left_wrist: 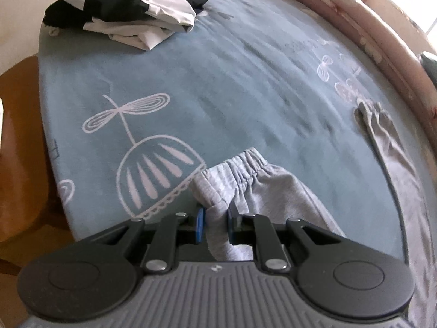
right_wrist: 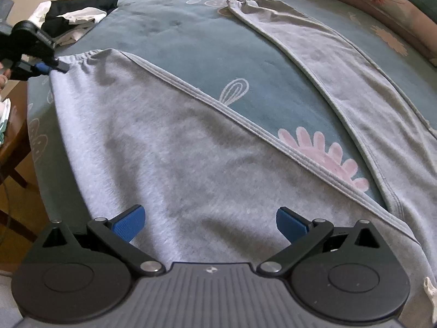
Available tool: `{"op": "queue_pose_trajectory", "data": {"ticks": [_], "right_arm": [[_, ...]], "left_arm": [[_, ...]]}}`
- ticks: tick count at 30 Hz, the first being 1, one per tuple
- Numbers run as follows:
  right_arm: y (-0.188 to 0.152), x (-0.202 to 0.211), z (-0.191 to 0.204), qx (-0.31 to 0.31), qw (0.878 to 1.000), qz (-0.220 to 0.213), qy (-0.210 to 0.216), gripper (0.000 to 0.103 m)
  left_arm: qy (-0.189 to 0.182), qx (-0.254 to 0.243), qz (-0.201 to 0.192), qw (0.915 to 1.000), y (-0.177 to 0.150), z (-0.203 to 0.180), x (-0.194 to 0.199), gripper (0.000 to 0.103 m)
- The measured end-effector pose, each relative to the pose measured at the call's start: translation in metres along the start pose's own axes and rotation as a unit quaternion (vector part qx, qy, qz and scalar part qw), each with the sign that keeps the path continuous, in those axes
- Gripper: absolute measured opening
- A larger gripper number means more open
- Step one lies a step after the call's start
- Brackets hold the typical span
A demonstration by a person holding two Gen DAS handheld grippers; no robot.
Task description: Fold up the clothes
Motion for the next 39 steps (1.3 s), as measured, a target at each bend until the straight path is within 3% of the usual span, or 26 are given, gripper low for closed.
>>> {"op": "queue_pose_trajectory", "data": {"ticks": [11,16,18,21,24,27,29,31,34,37,39], "right_arm": [[-0.006,-0.002,0.003,0.005,1.0,0.01,0.008,0.103],[-0.023,0.004,0.014,0.017,0.999,0.03,0.032,0.103],[-0.033,0.009,0.019,0.022,0.998,0.039,0.04,0.103],[-0.048,0.019,0.025,0.019,0.997,0.053,0.046,0.103],[-0.064,0.027,0.024,0.006,0.997,0.064,0.044,0.103],[-0.077,0.034,0.017,-0.022,0.997,0.066,0.028,0.103],[-0.084,0.036,0.008,-0.057,0.996,0.065,0.008,0.103],[-0.092,0.036,-0.004,-0.111,0.992,0.066,-0.012,0.103],[-0.107,0.03,-0.017,-0.192,0.978,0.079,-0.007,0.103],[-0.119,0.023,-0.025,-0.258,0.962,0.086,0.004,0.103],[-0.123,0.02,-0.026,-0.291,0.953,0.085,0.012,0.103]], "left_arm": [[0.023,-0.023,0.017,0.9993,-0.012,0.016,-0.016,0.016],[0.026,-0.009,0.032,0.9991,-0.014,0.024,-0.021,0.028],[0.03,-0.027,0.035,0.9986,-0.013,0.024,-0.018,0.03],[0.022,-0.121,0.024,0.9922,-0.029,-0.001,-0.006,0.033],[0.013,-0.216,0.012,0.9762,-0.045,-0.028,0.007,0.035],[0.004,-0.309,0.0,0.951,-0.062,-0.055,0.02,0.04],[-0.003,-0.37,-0.008,0.9291,-0.073,-0.073,0.028,0.043],[-0.047,-0.434,-0.017,0.8994,-0.104,-0.108,0.032,0.046],[-0.092,-0.498,-0.015,0.8623,-0.147,-0.142,0.029,0.046],[-0.079,-0.523,-0.003,0.8484,-0.167,-0.142,0.018,0.046],[-0.069,-0.508,0.009,0.8584,-0.166,-0.128,0.016,0.053]]}}
Point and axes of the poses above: each gripper's, at about its wrist camera, not at the fingertips, and x roughly against the way its jaws point, z to its left, y to its top, the point moved 10 cm from there along -x, roughly the way its jaws point, and after that the axes turned 3 degrees about y, right-handed, at the moved point
